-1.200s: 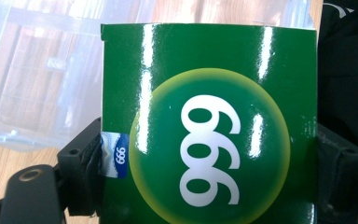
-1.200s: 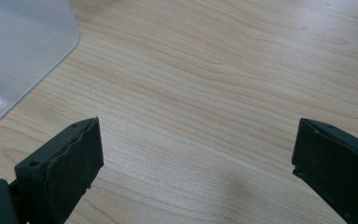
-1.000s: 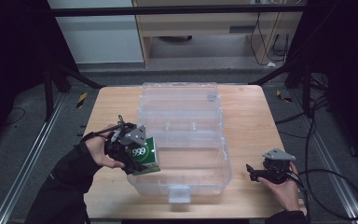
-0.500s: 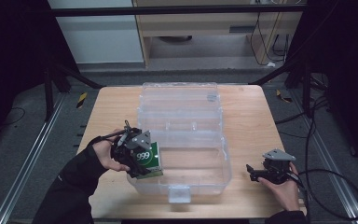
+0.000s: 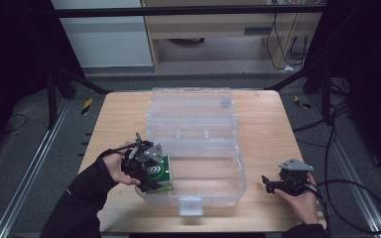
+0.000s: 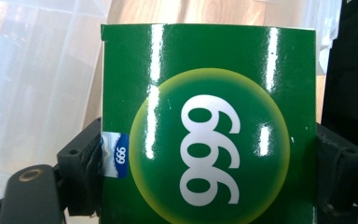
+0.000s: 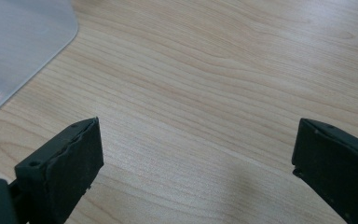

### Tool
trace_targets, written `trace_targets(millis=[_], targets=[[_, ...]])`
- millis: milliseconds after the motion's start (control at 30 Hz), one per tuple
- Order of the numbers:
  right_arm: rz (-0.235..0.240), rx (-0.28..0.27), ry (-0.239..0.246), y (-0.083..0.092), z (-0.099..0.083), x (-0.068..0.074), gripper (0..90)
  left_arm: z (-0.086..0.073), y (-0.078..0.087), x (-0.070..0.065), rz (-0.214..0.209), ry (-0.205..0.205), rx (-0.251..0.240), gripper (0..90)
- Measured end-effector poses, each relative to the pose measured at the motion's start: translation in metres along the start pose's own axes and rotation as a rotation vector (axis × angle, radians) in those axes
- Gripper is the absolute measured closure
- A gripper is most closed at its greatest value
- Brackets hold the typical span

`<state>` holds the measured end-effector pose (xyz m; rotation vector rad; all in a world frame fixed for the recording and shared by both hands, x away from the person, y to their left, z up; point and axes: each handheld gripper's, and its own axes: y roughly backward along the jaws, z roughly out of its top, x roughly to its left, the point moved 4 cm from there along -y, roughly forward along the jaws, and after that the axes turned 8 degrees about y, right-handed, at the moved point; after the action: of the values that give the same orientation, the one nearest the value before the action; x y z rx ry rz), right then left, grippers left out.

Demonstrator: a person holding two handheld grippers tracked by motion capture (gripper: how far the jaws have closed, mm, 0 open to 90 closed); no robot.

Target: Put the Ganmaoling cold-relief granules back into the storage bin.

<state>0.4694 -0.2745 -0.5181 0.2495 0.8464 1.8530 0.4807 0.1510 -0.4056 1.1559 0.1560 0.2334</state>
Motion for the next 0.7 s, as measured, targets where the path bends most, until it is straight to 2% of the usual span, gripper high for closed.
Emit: trace_targets(millis=[700], targets=[[0.004,0.009,0.006,-0.002,-0.001,0.001,2.0,-0.010,-0.028,0.002,-0.021,0.012,0.024,14.5]])
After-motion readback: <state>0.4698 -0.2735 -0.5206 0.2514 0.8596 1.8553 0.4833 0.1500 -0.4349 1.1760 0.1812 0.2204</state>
